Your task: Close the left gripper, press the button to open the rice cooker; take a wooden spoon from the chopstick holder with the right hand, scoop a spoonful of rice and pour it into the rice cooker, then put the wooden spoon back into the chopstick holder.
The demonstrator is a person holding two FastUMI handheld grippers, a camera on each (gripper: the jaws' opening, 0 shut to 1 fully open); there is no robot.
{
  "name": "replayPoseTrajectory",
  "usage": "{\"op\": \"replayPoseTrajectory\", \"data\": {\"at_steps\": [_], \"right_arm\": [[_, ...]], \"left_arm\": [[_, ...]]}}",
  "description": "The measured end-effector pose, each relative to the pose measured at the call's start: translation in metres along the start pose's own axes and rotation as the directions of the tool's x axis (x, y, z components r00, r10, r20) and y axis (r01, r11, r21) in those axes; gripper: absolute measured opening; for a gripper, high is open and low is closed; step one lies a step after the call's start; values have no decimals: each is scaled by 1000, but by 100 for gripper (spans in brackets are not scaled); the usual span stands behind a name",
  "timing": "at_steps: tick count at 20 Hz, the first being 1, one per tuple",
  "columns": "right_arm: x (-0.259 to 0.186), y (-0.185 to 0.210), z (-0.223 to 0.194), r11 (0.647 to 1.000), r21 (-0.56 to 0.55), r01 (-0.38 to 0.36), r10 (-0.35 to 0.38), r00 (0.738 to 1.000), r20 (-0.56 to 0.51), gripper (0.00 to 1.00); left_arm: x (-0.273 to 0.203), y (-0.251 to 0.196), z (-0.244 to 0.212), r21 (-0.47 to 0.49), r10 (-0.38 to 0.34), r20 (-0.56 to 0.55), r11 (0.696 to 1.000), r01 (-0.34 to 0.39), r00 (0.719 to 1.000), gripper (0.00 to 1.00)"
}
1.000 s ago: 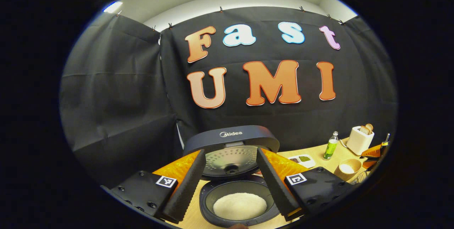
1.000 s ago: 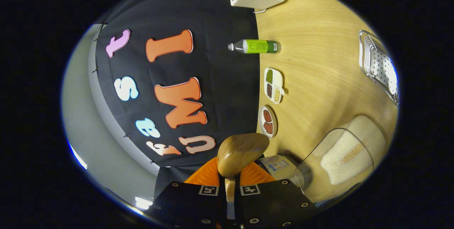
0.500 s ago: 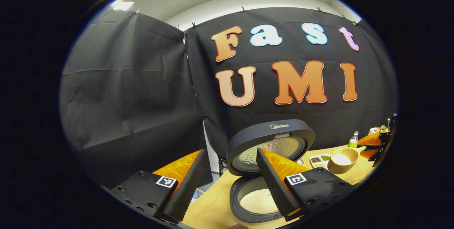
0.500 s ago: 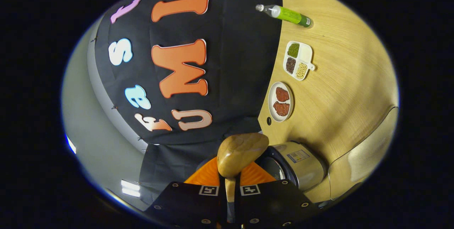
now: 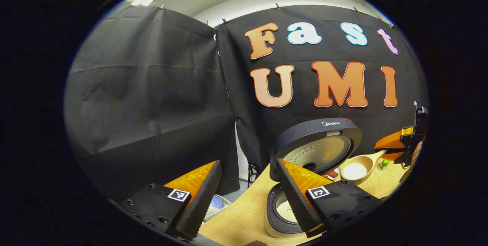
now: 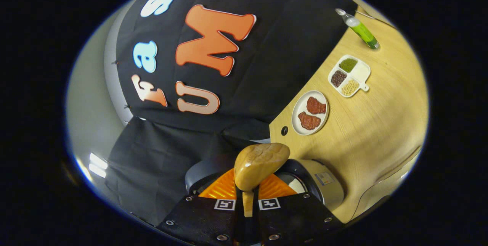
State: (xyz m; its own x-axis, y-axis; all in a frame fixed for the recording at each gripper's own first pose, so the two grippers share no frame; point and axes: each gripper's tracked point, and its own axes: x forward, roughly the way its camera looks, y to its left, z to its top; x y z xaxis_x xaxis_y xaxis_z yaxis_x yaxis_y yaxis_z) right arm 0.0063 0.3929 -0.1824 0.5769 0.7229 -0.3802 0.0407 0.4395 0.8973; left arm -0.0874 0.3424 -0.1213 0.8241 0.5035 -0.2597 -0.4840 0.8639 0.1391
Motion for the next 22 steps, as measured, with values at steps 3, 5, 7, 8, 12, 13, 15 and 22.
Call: {"op": "replayPoseTrajectory", "data": {"at_steps": [3, 5, 7, 8, 12, 13, 15, 22], "right_arm": [[9, 4, -6, 976, -206, 64, -58, 998, 36, 7], [15, 8, -13, 945, -315, 91, -79, 996, 51, 8], [21, 13, -20, 907, -407, 107, -87, 994, 69, 8], [22, 17, -23, 884, -454, 115, -87, 993, 81, 8], [26, 26, -31, 792, -596, 128, -68, 990, 122, 8], [27, 27, -32, 772, -623, 123, -58, 991, 124, 7], [28, 32, -37, 726, -678, 116, -40, 991, 127, 7], [24, 52, -59, 491, -866, 91, 39, 991, 126, 8]], "left_arm": [[2, 4, -6, -10, 13, -13, 1000, -13, 1000, 88], [4, 7, -9, -14, 19, -19, 1000, -19, 1000, 88], [4, 11, -11, -13, 25, -22, 1000, -25, 999, 88], [2, 14, -14, -12, 30, -25, 999, -30, 999, 88], [2, 22, -19, -5, 44, -39, 999, -44, 998, 96], [2, 24, -19, -5, 45, -40, 999, -45, 998, 96], [2, 26, -21, -3, 48, -47, 999, -49, 998, 96], [1, 26, -29, -11, 37, -74, 999, -38, 997, 97]]}}
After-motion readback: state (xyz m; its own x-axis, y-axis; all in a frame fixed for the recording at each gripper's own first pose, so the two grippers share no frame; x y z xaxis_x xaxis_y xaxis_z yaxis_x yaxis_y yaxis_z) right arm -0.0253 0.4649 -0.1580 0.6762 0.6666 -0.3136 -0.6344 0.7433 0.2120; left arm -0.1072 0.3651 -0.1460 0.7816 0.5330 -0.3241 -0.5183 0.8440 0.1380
